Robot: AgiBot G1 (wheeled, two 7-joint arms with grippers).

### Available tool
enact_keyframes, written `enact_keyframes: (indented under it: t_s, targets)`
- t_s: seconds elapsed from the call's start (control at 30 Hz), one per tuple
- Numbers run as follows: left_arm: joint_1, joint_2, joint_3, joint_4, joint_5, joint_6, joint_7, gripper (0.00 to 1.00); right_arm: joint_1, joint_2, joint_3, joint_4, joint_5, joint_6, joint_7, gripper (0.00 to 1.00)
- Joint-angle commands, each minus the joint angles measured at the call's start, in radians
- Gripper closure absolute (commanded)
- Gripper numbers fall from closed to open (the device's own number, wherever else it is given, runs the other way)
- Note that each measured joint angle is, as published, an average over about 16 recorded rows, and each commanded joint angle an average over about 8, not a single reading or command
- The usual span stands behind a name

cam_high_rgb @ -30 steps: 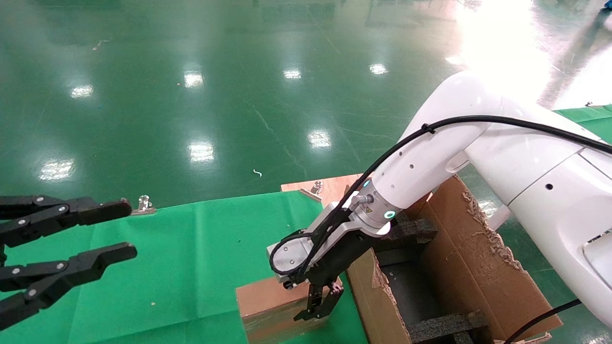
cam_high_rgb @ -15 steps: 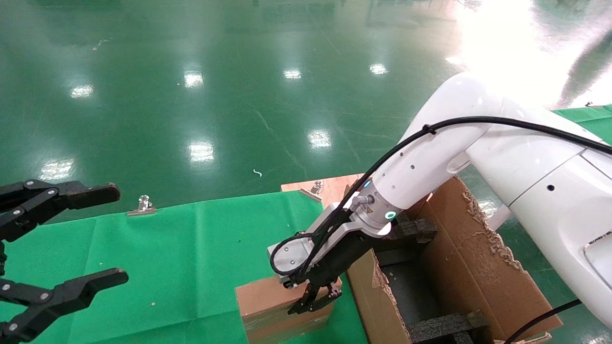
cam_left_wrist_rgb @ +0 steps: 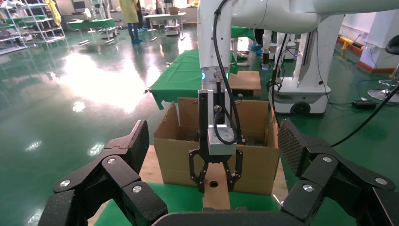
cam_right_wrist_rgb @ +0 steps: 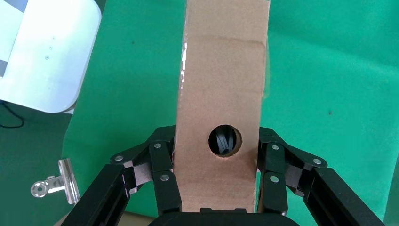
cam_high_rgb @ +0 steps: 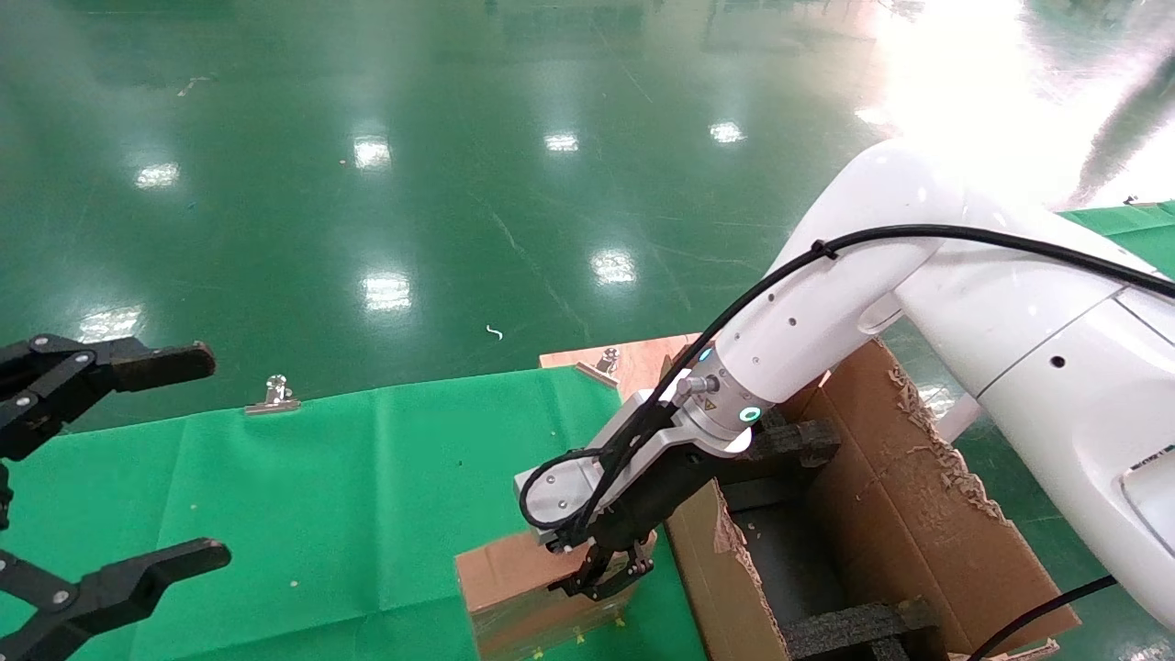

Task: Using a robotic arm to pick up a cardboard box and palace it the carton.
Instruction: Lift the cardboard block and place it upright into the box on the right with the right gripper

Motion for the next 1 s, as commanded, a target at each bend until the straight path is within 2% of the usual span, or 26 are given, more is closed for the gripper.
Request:
enact_keyframes:
  t_s: [0.03, 0.3, 0.67, 1.0]
  targets:
    - [0.0, 0.0, 0.0, 0.0, 0.0, 0.0, 0.0, 0.0, -0.002, 0.001, 0.001, -0.001, 0.004, 0.002, 0.003, 1.0]
    - [0.0, 0.0, 0.0, 0.0, 0.0, 0.0, 0.0, 0.0, 0.146, 0.021, 0.033, -0.063, 0.035, -0.01, -0.018, 1.0]
    - [0.0, 0.0, 0.0, 0.0, 0.0, 0.0, 0.0, 0.0, 0.409, 0.016, 0.009, -0.208, 0.056, -0.026, -0.128, 1.0]
    - [0.0, 0.0, 0.0, 0.0, 0.0, 0.0, 0.0, 0.0, 0.488, 0.013, -0.075, -0.327, 0.104, -0.032, -0.211, 1.0]
